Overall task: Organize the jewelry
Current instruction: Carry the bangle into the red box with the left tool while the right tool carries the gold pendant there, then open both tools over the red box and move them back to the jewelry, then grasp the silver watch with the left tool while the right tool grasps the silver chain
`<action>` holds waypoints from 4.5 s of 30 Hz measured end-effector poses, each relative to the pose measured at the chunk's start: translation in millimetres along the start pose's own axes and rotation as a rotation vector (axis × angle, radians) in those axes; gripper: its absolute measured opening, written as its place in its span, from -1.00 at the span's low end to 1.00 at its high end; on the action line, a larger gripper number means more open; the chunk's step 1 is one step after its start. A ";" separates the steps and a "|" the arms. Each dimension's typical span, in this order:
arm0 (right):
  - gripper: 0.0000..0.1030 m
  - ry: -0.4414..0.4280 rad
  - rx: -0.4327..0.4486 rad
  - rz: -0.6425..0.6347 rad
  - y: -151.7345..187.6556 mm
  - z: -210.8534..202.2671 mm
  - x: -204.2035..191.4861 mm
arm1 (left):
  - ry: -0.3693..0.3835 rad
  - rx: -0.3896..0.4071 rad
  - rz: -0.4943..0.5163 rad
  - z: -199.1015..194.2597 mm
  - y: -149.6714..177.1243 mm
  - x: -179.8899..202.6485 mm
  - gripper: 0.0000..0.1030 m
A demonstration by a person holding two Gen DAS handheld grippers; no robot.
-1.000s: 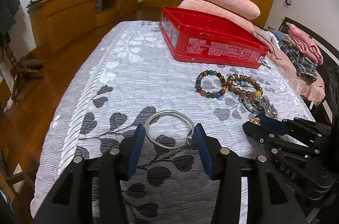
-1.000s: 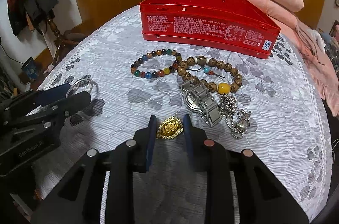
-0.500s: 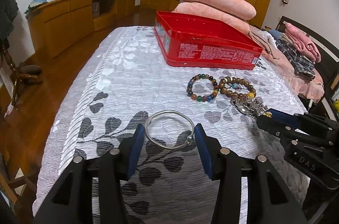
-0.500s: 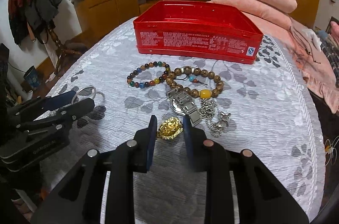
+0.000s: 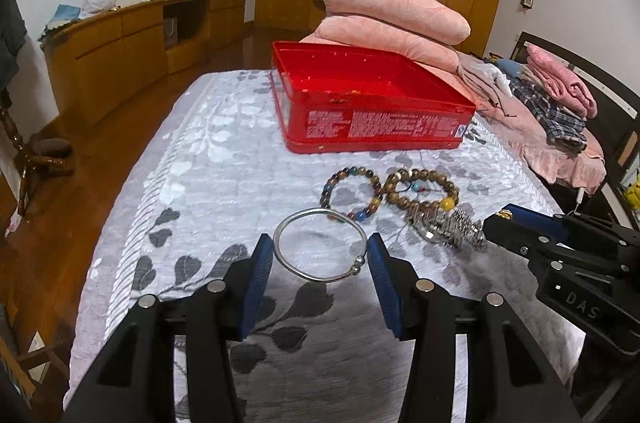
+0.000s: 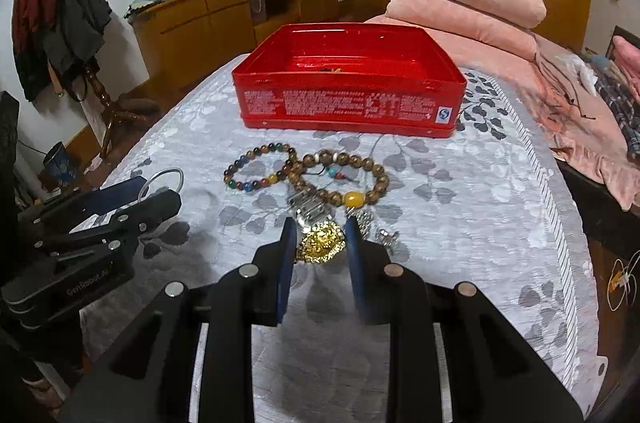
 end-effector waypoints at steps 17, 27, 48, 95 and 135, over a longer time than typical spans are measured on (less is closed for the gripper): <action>-0.54 -0.010 0.038 0.027 -37.3 7.8 16.6 | -0.014 0.038 0.012 12.5 -42.3 7.2 -0.06; -0.54 -0.018 0.080 0.034 -73.6 6.9 24.6 | -0.012 0.064 0.009 24.6 -76.2 9.7 -0.06; -0.54 -0.003 0.075 0.083 -153.3 58.9 41.0 | -0.014 0.084 -0.033 83.1 -156.5 1.3 -0.06; 0.85 0.077 0.085 0.130 -48.1 8.3 67.7 | -0.047 0.090 -0.051 13.6 -60.9 -21.6 0.81; 0.09 0.045 -0.107 0.007 14.8 43.3 46.1 | -0.034 -0.039 -0.014 19.1 8.3 4.2 0.81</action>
Point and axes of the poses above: each gripper's, at about its wrist camera, not at the fingertips, and z roughly the way its jaws point, x to its right, y to its underside, the point moved 4 cm from there along z, roughly the way its jaws point, and after that the axes turned 9 degrees about z, right-handed, at the moved point
